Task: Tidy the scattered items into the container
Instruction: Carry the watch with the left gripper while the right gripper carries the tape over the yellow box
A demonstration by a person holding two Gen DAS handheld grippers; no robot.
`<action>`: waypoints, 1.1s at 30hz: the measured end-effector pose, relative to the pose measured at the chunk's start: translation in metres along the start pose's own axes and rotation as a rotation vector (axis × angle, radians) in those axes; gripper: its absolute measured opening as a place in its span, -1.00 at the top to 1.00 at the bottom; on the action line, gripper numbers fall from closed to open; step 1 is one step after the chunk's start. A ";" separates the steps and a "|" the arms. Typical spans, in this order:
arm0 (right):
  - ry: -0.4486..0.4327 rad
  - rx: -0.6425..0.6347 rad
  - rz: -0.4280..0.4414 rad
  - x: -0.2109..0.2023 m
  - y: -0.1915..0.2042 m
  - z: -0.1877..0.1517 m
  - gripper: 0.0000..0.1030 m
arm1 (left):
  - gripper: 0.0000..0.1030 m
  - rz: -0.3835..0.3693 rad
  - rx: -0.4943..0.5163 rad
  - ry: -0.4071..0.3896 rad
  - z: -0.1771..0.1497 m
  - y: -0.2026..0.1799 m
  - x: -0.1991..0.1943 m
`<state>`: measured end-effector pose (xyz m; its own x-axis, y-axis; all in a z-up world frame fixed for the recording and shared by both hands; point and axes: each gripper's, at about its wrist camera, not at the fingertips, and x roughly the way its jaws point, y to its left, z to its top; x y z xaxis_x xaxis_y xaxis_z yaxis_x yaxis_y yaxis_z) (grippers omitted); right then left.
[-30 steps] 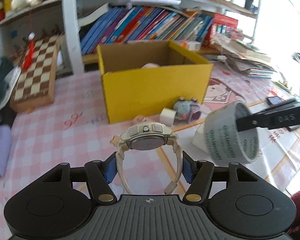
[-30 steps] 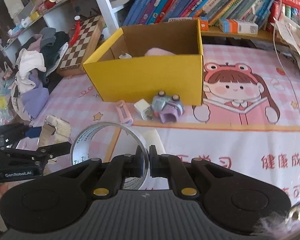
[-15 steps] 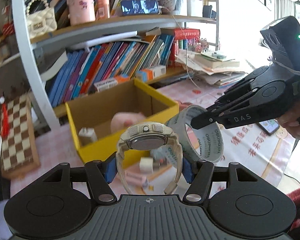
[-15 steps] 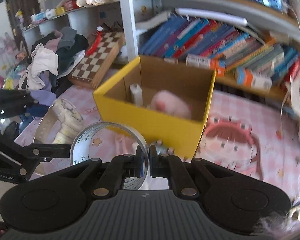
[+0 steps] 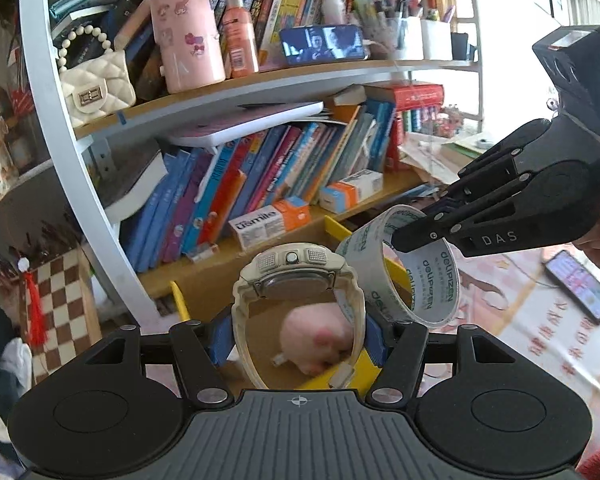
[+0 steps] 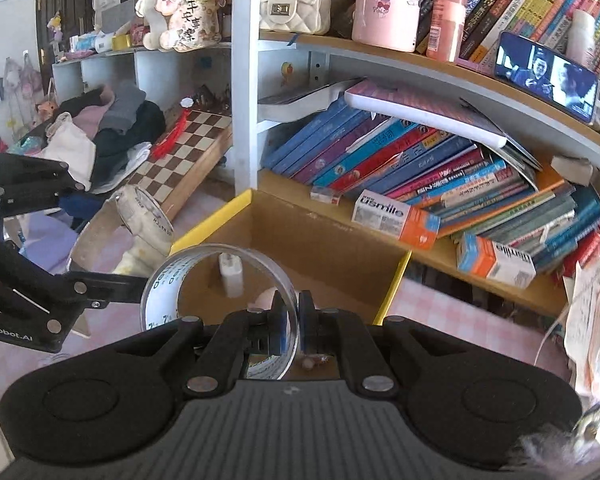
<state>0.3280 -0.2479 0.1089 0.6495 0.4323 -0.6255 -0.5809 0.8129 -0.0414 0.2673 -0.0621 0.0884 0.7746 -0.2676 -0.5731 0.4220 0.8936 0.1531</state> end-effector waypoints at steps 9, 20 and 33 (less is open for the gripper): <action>0.048 0.016 -0.031 0.066 -0.031 0.016 0.89 | -0.20 0.048 -0.084 0.078 0.001 0.021 0.061; 0.161 -0.059 -0.059 0.140 -0.038 0.015 0.89 | -0.21 0.041 -0.144 0.221 -0.009 0.039 0.117; 0.364 -0.004 -0.070 0.214 -0.059 0.025 0.73 | -0.23 0.014 -0.154 0.330 -0.018 0.041 0.156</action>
<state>0.5137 -0.1940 -0.0029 0.4714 0.2077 -0.8571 -0.5437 0.8336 -0.0970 0.3975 -0.0607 -0.0090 0.5752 -0.1466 -0.8048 0.3171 0.9468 0.0542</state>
